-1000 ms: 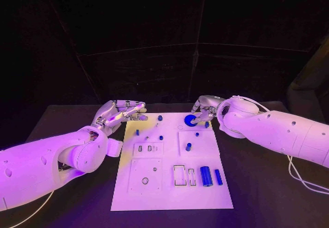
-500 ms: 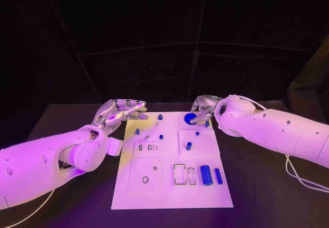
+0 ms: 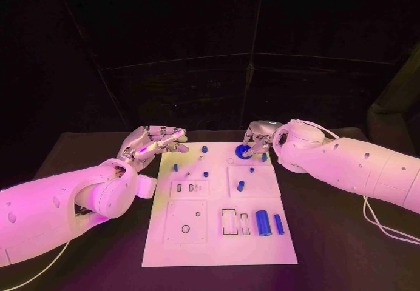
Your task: Assemble the parts on the task board
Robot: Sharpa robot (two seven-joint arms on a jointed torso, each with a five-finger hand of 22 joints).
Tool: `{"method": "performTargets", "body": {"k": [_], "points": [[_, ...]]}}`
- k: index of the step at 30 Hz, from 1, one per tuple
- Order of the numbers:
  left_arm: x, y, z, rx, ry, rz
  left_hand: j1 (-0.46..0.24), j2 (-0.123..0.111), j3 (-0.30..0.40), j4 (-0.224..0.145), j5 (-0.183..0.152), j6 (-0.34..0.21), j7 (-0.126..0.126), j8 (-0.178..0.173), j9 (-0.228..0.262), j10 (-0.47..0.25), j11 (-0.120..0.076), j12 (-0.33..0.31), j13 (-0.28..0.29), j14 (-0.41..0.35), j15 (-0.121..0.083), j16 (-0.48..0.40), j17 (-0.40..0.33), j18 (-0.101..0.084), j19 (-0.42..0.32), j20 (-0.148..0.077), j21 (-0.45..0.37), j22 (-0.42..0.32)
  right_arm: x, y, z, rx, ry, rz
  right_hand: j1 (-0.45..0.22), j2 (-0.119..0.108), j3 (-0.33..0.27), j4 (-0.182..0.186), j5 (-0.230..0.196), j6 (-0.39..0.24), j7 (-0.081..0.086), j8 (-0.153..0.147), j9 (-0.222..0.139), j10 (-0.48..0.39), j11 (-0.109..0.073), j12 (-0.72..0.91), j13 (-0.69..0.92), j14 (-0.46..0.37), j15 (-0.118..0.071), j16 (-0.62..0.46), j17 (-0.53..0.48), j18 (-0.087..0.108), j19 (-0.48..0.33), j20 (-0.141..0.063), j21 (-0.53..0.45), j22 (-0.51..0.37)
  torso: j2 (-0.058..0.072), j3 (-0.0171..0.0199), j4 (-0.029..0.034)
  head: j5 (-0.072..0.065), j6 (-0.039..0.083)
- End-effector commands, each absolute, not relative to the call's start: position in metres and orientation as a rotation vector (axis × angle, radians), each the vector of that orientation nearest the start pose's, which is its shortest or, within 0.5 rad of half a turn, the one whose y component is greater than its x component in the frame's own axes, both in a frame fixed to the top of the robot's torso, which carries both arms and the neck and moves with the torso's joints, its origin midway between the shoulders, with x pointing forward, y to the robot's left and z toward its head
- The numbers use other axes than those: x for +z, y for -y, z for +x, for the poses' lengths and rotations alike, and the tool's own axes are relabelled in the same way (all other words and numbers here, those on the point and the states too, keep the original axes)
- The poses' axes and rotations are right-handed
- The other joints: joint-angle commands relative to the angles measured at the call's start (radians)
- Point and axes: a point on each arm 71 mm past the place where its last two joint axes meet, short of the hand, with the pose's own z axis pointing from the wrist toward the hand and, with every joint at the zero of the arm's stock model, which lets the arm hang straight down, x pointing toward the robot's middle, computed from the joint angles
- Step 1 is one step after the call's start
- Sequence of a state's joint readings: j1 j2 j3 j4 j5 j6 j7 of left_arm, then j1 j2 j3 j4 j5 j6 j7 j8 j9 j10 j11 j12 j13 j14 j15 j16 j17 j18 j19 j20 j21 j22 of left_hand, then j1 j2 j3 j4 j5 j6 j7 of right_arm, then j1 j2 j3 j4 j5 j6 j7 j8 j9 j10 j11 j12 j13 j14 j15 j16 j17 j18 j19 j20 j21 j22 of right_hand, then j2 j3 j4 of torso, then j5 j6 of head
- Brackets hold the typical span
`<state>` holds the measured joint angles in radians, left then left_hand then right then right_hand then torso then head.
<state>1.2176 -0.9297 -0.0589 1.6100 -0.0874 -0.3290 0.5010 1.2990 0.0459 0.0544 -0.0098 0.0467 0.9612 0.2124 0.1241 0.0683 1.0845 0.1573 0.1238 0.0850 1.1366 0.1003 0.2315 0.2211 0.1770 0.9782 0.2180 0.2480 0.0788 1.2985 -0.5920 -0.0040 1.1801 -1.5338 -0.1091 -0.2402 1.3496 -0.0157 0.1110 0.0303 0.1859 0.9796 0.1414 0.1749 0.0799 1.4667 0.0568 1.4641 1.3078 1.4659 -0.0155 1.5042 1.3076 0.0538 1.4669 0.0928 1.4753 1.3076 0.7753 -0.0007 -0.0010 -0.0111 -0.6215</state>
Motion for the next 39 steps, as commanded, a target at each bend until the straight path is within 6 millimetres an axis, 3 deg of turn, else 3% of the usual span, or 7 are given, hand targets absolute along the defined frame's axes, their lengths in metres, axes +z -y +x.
{"method": "performTargets", "body": {"k": [1,7,14,18,28,33,39], "points": [[-0.159,-0.225,0.472,-1.586,-1.342,-0.938,0.002,0.004,0.0,-0.005,0.003,0.005,0.0,-0.005,0.0,0.002,-0.003,-0.003,-0.001,-0.003,0.005,-0.002,0.002,0.008,0.007,0.002,-0.006,-0.001,-0.15,0.177,0.565,0.35,-1.668,-0.192,0.018,0.05,0.038,-0.01,-0.04,0.035,-0.014,0.015,0.005,0.036,-0.014,0.004,0.159,0.071,-0.015,0.005,0.091,-0.01,0.016,-0.014,0.007,0.052,-0.001,-0.0003,-0.0007,0.002,0.001],[-0.159,-0.225,0.472,-1.586,-1.342,-0.938,0.002,0.004,0.0,-0.005,0.003,0.005,0.0,-0.005,0.0,0.002,-0.003,-0.003,-0.001,-0.003,0.005,-0.002,0.002,0.008,0.007,0.002,-0.006,-0.001,-0.143,0.168,0.56,0.387,-1.571,-0.219,0.027,0.061,0.072,-0.025,-0.043,0.052,-0.021,0.017,0.004,0.039,-0.021,0.007,0.164,0.072,-0.021,0.006,0.095,-0.013,0.022,-0.022,0.012,0.065,0.0,0.0,0.0006,0.001,0.002],[-0.159,-0.226,0.472,-1.585,-1.342,-0.939,0.003,0.006,0.001,-0.006,0.003,0.005,0.0,-0.006,0.0,0.002,-0.003,-0.004,-0.001,-0.003,0.005,-0.002,0.002,0.008,0.008,0.001,-0.007,-0.001,-0.137,0.154,0.547,0.446,-1.531,-0.234,0.007,0.054,0.085,-0.023,-0.034,0.054,-0.021,0.011,0.001,0.039,-0.021,0.007,0.165,0.072,-0.022,0.006,0.095,-0.014,0.023,-0.024,0.014,0.069,-0.001,-0.0022,0.0014,0.003,0.003],[-0.159,-0.226,0.472,-1.585,-1.342,-0.939,0.004,0.006,0.002,-0.006,0.003,0.005,0.0,-0.006,0.0,0.002,-0.003,-0.004,-0.001,-0.003,0.005,-0.002,0.003,0.008,0.008,0.001,-0.007,-0.001,-0.133,0.144,0.539,0.479,-1.513,-0.234,-0.005,0.047,0.089,-0.021,-0.03,0.052,-0.02,0.007,-0.002,0.039,-0.021,0.005,0.164,0.072,-0.022,0.006,0.095,-0.014,0.024,-0.024,0.014,0.07,-0.001,-0.0013,0.0005,0.008,0.004],[-0.159,-0.226,0.472,-1.585,-1.342,-0.939,0.004,0.007,0.002,-0.006,0.003,0.005,0.0,-0.006,0.0,0.002,-0.003,-0.004,-0.001,-0.003,0.005,-0.002,0.003,0.008,0.008,0.001,-0.007,-0.001,-0.131,0.094,0.532,0.533,-1.491,-0.297,-0.013,0.039,0.094,-0.021,-0.026,0.051,-0.019,0.003,-0.004,0.038,-0.02,0.004,0.164,0.072,-0.021,0.006,0.096,-0.015,0.025,-0.024,0.016,0.074,0.001,-0.0007,0.0041,0.013,0.003],[-0.159,-0.226,0.473,-1.586,-1.342,-0.939,0.004,0.007,0.002,-0.006,0.003,0.005,0.0,-0.006,0.0,0.002,-0.003,-0.004,-0.001,-0.003,0.005,-0.002,0.003,0.008,0.008,0.001,-0.007,-0.001,-0.137,0.073,0.534,0.534,-1.505,-0.332,-0.016,0.036,0.097,-0.022,-0.026,0.049,-0.018,0.0,-0.005,0.037,-0.02,0.003,0.163,0.072,-0.021,0.005,0.095,-0.015,0.026,-0.024,0.016,0.074,0.001,0.0013,0.0025,0.019,-0.001],[-0.16,-0.226,0.473,-1.584,-1.341,-0.939,0.004,0.007,0.002,-0.006,0.003,0.005,0.0,-0.006,0.0,0.002,-0.003,-0.004,-0.001,-0.003,0.005,-0.002,0.003,0.008,0.008,0.001,-0.007,-0.001,-0.147,0.058,0.535,0.521,-1.537,-0.362,-0.027,0.028,0.103,-0.021,-0.037,0.04,-0.013,-0.01,-0.008,0.034,-0.016,-0.002,0.159,0.072,-0.018,0.005,0.095,-0.015,0.026,-0.022,0.016,0.075,0.0,0.001,0.0001,0.022,-0.004]]}}
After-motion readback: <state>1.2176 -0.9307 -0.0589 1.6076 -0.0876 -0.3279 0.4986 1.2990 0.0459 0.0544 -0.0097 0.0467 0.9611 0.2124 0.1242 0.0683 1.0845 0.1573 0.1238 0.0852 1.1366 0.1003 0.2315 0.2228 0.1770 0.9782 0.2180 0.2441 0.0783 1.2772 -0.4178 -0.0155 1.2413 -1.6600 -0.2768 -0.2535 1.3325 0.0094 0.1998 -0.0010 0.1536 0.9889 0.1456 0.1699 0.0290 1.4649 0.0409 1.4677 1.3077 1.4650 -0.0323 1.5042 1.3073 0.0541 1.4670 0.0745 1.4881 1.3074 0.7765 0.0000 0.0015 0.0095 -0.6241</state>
